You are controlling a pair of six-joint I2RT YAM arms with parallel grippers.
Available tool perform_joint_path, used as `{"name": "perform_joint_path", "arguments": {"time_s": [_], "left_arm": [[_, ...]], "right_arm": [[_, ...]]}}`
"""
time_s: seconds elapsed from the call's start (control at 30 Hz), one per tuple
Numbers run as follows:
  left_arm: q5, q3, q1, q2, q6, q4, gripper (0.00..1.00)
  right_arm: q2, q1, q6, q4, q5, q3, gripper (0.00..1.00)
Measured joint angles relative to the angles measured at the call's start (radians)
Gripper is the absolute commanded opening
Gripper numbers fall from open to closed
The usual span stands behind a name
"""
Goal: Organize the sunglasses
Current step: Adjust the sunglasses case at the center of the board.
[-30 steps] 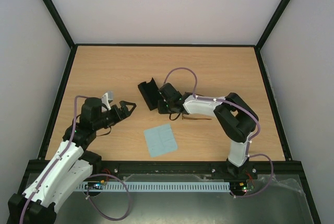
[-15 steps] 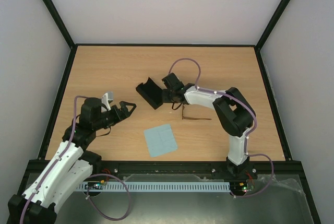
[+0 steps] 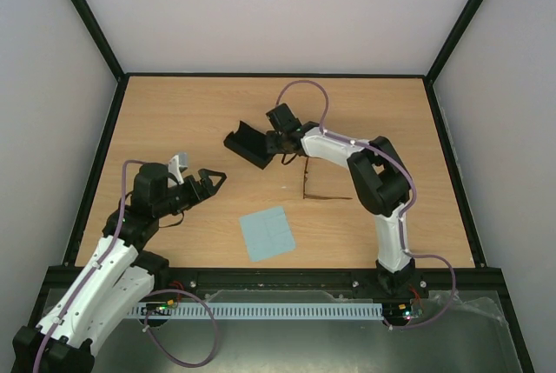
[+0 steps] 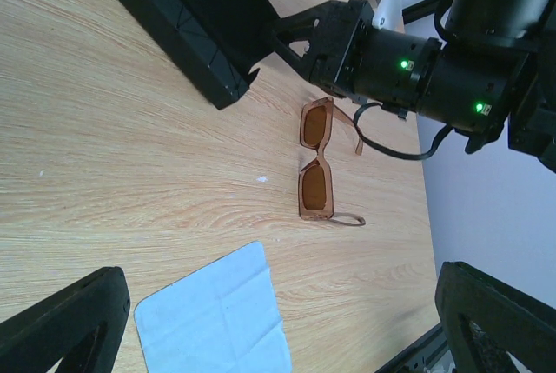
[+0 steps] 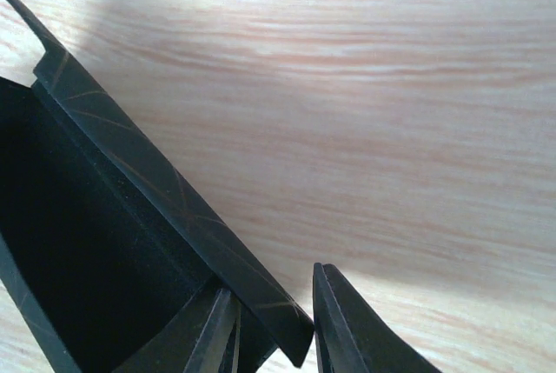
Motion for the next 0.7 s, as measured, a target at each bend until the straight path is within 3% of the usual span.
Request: {"name": "perform_joint_path", "arguments": {"time_s": [0.17, 0.3, 0.5, 0.7], "left_arm": [[0.000, 0.000, 0.002, -0.002, 0.000, 0.000, 0.99], [0.000, 0.000, 0.002, -0.007, 0.000, -0.001, 0.99], [0.000, 0.000, 0.002, -0.010, 0.000, -0.002, 0.99], [0.000, 0.000, 0.002, -0.010, -0.001, 0.000, 0.99]], "right_arm": [[0.032, -0.014, -0.031, -0.019, 0.004, 0.069, 0.46], [0.036, -0.022, -0.067, -0.021, 0.008, 0.087, 0.48], [-0.016, -0.024, -0.078, -0.013, 0.003, 0.006, 0.44], [-0.133, -0.024, -0.045, 0.011, -0.023, -0.162, 0.26]]}}
